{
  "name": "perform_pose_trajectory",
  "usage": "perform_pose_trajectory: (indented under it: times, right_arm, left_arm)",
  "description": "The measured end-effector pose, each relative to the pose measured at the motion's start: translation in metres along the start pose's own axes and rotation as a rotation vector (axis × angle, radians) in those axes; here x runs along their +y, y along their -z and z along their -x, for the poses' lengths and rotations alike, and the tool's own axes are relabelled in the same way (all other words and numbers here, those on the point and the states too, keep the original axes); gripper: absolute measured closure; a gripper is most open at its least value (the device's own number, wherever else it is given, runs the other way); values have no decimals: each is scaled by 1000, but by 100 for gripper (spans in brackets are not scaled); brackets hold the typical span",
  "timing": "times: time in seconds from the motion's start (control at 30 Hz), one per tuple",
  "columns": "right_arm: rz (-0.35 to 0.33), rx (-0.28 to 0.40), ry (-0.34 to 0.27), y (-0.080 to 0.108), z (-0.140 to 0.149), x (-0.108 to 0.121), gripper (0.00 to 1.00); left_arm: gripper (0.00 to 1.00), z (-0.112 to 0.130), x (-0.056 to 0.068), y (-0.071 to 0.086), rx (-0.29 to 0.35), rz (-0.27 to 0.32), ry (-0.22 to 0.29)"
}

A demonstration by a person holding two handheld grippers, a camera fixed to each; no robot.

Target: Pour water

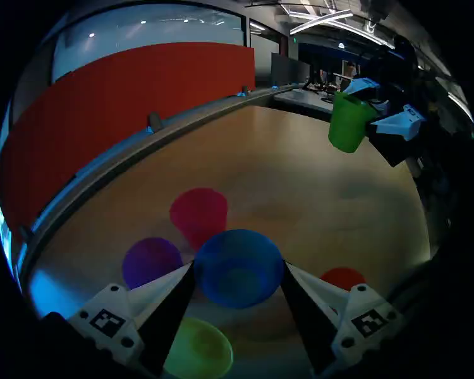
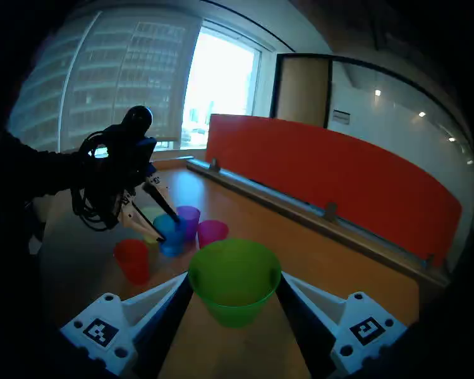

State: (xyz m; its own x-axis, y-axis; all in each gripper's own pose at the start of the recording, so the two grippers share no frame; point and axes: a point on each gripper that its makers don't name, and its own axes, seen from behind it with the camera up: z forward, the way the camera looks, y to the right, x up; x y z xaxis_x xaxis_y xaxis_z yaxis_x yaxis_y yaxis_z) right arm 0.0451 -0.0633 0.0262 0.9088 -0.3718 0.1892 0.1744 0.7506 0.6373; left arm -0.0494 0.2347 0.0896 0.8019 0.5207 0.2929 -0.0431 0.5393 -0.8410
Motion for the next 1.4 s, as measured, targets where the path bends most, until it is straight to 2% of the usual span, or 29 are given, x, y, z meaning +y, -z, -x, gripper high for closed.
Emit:
perform_pose_trajectory:
  times: [0.3,0.73,1.0,1.4]
  right_arm:
    - [-5,17,4,2,-16,-10,8]
    - [-14,68,-19,4,-38,-24,8]
    - [-9,103,-43,7,-50,-28,8]
    - [-9,130,-50,10,-64,-33,8]
  left_arm:
    - [11,-22,-2,29,81,-35,9]
    - [11,-40,-5,77,187,-100,27]
    - [11,-61,-7,108,284,-144,26]
    - [11,-88,-8,150,448,-193,56]
